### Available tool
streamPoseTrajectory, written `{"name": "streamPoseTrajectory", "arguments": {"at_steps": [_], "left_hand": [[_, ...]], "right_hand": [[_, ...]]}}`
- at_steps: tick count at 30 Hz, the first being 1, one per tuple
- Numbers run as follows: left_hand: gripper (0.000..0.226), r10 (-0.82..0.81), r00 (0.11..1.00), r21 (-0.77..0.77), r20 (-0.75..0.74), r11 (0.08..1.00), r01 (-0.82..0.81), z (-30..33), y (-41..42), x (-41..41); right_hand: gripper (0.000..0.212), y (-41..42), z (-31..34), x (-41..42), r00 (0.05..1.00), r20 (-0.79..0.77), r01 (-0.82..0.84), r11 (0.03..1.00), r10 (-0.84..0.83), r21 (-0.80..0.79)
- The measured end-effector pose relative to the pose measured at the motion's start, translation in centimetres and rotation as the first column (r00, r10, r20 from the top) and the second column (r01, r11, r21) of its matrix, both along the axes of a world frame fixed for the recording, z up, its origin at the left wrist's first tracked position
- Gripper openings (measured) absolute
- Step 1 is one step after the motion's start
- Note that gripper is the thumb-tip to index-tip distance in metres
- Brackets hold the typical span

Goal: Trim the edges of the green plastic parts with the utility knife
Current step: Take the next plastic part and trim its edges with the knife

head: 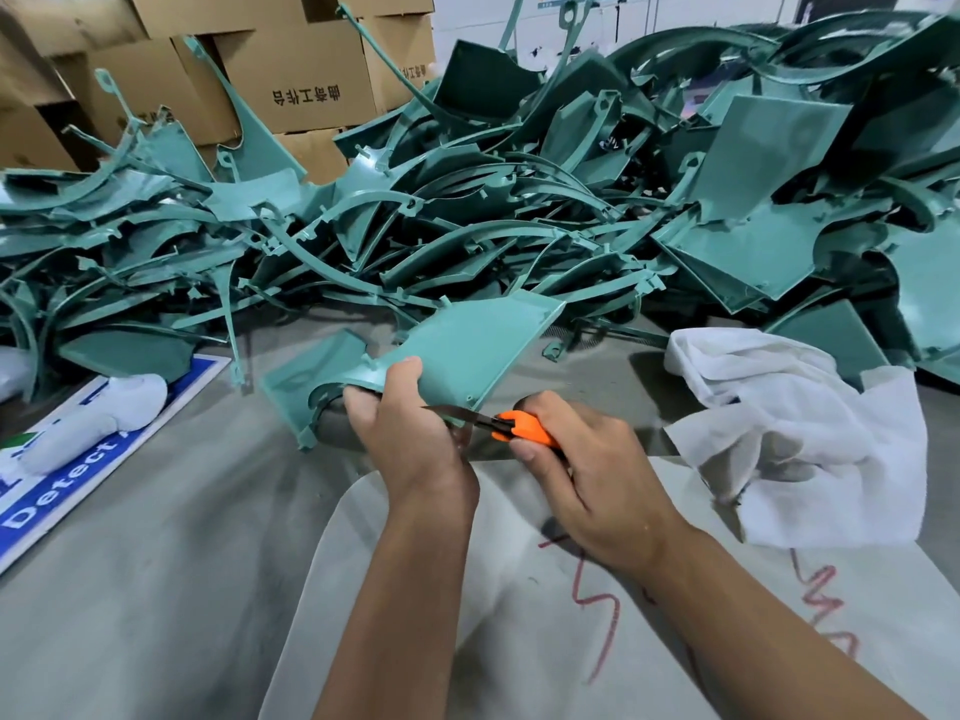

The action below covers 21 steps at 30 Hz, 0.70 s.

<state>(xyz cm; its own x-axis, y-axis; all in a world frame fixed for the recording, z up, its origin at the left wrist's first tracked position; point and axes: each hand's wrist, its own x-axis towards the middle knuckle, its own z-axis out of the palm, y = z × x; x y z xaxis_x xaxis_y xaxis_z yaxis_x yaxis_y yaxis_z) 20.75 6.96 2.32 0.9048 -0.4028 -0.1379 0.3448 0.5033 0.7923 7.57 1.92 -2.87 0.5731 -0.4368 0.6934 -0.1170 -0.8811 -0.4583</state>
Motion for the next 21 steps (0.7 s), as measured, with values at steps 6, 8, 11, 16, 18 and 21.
{"name": "streamPoseTrajectory", "arguments": {"at_steps": [6, 8, 11, 16, 18, 21], "left_hand": [[0.019, -0.036, 0.999, -0.020, -0.016, 0.999, 0.036, 0.2, 0.4, -0.3], [0.019, -0.046, 0.999, -0.026, -0.025, 0.999, 0.045, 0.2, 0.5, -0.4], [0.020, -0.052, 0.998, -0.031, -0.025, 0.998, 0.052, 0.3, 0.8, -0.6], [0.020, -0.050, 0.999, -0.060, -0.006, 0.997, 0.049, 0.1, 1.0, -0.7], [0.020, -0.049, 0.999, -0.083, 0.009, 0.995, 0.050, 0.1, 1.1, -0.6], [0.029, 0.027, 0.993, -0.126, 0.115, 0.992, -0.012, -0.2, 0.9, -0.7]], "right_hand": [[0.015, -0.9, -0.2, -0.2, 0.994, 0.080, 0.064, 0.995, -0.070, 0.073], [0.015, -1.3, -0.1, -0.4, 0.987, 0.129, 0.089, 0.992, -0.100, 0.086], [0.025, -2.0, 0.0, -0.7, 0.968, 0.175, 0.163, 0.979, -0.182, 0.119], [0.025, -3.1, 0.0, -1.5, 0.910, 0.205, 0.327, 0.928, -0.361, 0.181], [0.028, -3.7, -0.2, -1.7, 0.869, 0.150, 0.433, 0.872, -0.471, 0.230], [0.031, -4.4, -0.3, -2.2, 0.792, 0.050, 0.571, 0.768, -0.608, 0.290]]}}
